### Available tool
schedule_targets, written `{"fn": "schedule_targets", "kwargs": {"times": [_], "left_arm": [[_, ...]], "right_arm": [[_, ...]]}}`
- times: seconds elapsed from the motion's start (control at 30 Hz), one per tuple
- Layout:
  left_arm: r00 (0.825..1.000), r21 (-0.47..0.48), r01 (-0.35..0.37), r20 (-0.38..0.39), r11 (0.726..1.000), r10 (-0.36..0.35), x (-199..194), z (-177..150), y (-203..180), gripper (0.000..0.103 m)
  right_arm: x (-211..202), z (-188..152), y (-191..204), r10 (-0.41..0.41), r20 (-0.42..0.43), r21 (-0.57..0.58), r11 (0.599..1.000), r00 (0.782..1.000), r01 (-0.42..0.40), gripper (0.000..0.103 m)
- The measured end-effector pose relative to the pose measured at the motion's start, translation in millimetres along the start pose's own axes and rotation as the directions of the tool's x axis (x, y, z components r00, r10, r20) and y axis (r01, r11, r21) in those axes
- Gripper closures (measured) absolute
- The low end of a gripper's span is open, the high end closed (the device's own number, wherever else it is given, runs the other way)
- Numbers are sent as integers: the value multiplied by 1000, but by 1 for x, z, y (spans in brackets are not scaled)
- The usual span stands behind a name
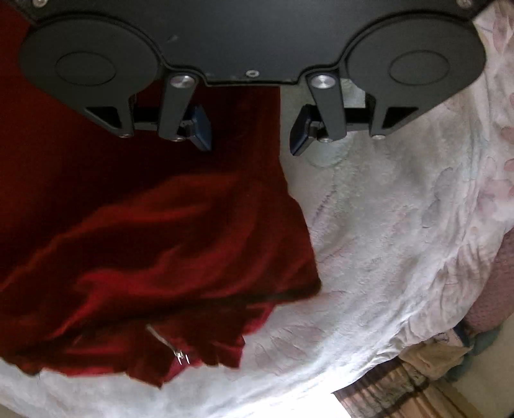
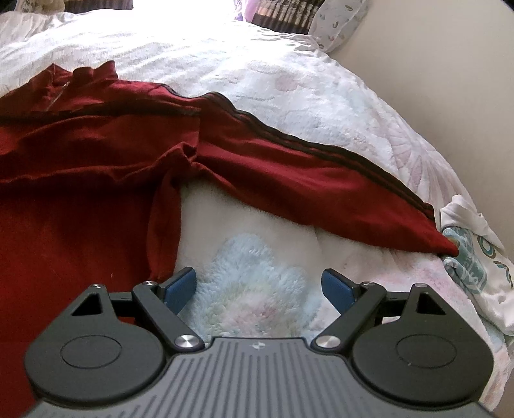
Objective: Fold small clothes
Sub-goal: 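Grasp the red pullover's side and sleeve with the left gripper and fold it inward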
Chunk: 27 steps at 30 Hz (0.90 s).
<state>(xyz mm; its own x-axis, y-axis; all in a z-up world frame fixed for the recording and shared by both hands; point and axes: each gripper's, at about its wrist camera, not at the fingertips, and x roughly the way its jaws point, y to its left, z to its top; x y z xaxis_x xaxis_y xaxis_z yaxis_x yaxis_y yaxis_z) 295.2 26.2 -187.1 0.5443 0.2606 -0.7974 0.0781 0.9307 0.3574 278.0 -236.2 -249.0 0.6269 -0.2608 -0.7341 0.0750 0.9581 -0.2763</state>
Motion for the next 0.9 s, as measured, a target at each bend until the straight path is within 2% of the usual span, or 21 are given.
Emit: {"fn": "schedule_targets", "kwargs": {"times": [0.03, 0.1, 0.13, 0.2, 0.27, 0.33, 0.43, 0.5, 0.53, 0.63, 0.7, 0.77, 0.83, 0.87, 0.9], "left_arm": [[1000, 4, 4, 16, 1000, -4, 5, 2, 1, 48], [998, -6, 16, 58, 1000, -16, 12, -3, 8, 62], [998, -20, 21, 63, 1000, -19, 14, 5, 10, 95], [997, -50, 14, 81, 999, -10, 10, 11, 14, 93], [989, -78, 3, 145, 997, 9, 1, 18, 23, 93], [984, -159, 25, 178, 987, 4, -7, 23, 45, 93], [989, -296, 69, 144, 953, -27, -3, 12, 84, 93], [990, -322, 120, 104, 939, -91, 17, -4, 100, 91], [990, -315, 138, 82, 939, -118, 28, -9, 102, 87], [994, -294, 110, 38, 949, -103, 42, -23, 99, 61], [996, -304, 92, 23, 948, -89, 44, -26, 101, 60], [992, -354, 119, 13, 928, -123, 40, -30, 108, 59], [981, -411, 190, 45, 891, -189, 31, -30, 116, 58], [970, -432, 242, 84, 869, -228, 27, -29, 122, 57], [951, -437, 309, 149, 845, -271, 19, -27, 123, 57]], "right_arm": [[0, 0, 1, -3, -1, -4, 1000, 1000, 3, 0], [1, -1, 3, -8, -2, -13, 1000, 1000, 8, 0], [1, -1, 4, -9, -3, -15, 1000, 1000, 9, 0], [2, -1, 4, -11, -4, -17, 1000, 1000, 11, 0], [2, -1, 4, -12, -6, -14, 1000, 1000, 12, 0], [2, -1, 5, -13, -4, -20, 1000, 1000, 13, 0], [4, -1, 4, -12, -9, -25, 1000, 1000, 12, 0], [5, 0, 4, -12, -13, -25, 1000, 1000, 11, 0], [5, 0, 5, -14, -13, -28, 1000, 1000, 14, 0], [5, -1, 8, -24, -8, -42, 999, 1000, 24, 0], [5, -2, 9, -26, -10, -43, 999, 1000, 26, 0], [6, -2, 10, -27, -12, -42, 999, 1000, 26, 0], [7, -2, 10, -28, -14, -42, 999, 1000, 27, 0], [6, -2, 10, -29, -14, -43, 999, 999, 28, 0], [6, -2, 10, -29, -13, -44, 999, 999, 29, 0]]}}
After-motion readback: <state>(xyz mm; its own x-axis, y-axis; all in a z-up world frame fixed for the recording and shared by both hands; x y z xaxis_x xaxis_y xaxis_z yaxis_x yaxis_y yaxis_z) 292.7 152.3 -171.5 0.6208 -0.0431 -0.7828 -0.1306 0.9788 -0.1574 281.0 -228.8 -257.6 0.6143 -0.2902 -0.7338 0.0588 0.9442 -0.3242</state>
